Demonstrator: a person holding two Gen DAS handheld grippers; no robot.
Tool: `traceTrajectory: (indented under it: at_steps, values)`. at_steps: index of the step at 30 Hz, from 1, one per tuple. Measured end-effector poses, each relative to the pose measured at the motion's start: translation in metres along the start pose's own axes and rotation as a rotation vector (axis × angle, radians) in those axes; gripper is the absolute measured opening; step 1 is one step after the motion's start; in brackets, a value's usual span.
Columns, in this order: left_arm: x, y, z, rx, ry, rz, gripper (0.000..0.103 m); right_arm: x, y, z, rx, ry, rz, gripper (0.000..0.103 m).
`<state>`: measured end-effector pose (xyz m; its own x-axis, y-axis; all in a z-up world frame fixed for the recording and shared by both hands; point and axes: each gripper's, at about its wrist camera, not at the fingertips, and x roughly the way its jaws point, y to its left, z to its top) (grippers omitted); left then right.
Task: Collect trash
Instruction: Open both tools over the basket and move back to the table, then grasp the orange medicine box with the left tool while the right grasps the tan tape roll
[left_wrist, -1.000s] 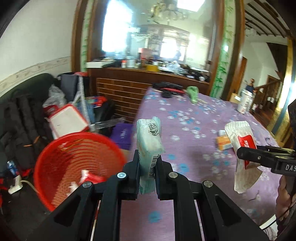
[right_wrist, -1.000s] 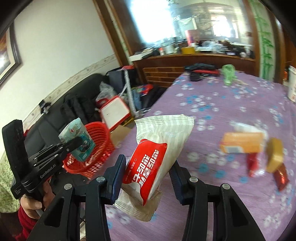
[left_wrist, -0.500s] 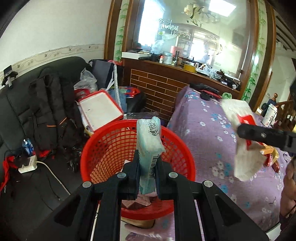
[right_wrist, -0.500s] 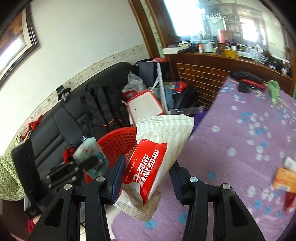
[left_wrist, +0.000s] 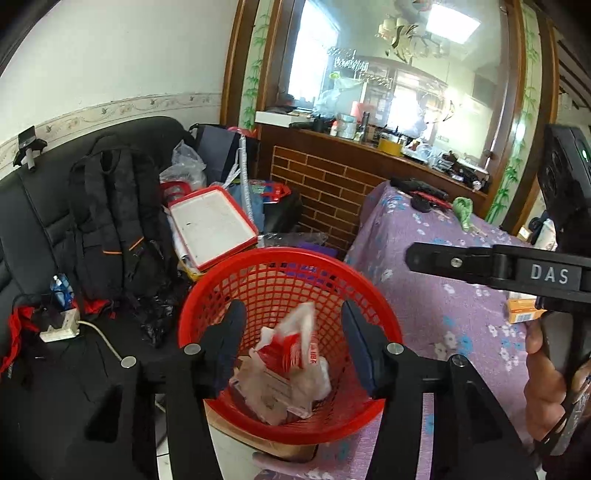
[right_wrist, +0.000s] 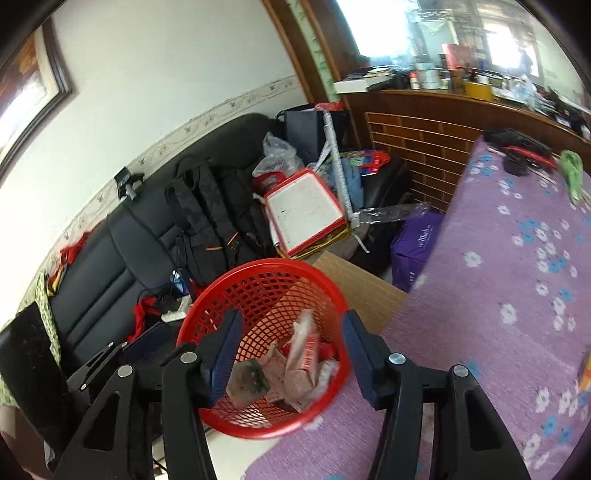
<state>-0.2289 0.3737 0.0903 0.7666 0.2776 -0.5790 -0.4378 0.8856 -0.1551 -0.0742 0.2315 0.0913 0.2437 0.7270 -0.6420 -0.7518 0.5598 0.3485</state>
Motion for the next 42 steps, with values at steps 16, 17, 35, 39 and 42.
traceTrajectory:
  at_steps: [16,17,35,39,42]
  values:
    - [0.001,-0.139,-0.025,0.185,0.046,-0.206,0.063,-0.157,-0.143,-0.109,0.206,-0.082,-0.212,0.061]
    - [0.004,-0.151,-0.027,0.200,0.056,-0.223,0.063,-0.171,-0.157,-0.115,0.227,-0.100,-0.241,0.061]
    - [0.040,-0.333,-0.062,0.525,0.154,-0.373,0.074,-0.225,-0.304,-0.118,0.445,-0.155,-0.502,0.060]
    - [0.051,-0.346,-0.063,0.564,0.161,-0.348,0.078,-0.209,-0.317,-0.117,0.443,-0.130,-0.533,0.058]
    - [0.057,-0.357,-0.063,0.602,0.151,-0.316,0.079,-0.206,-0.327,-0.122,0.471,-0.107,-0.518,0.033]
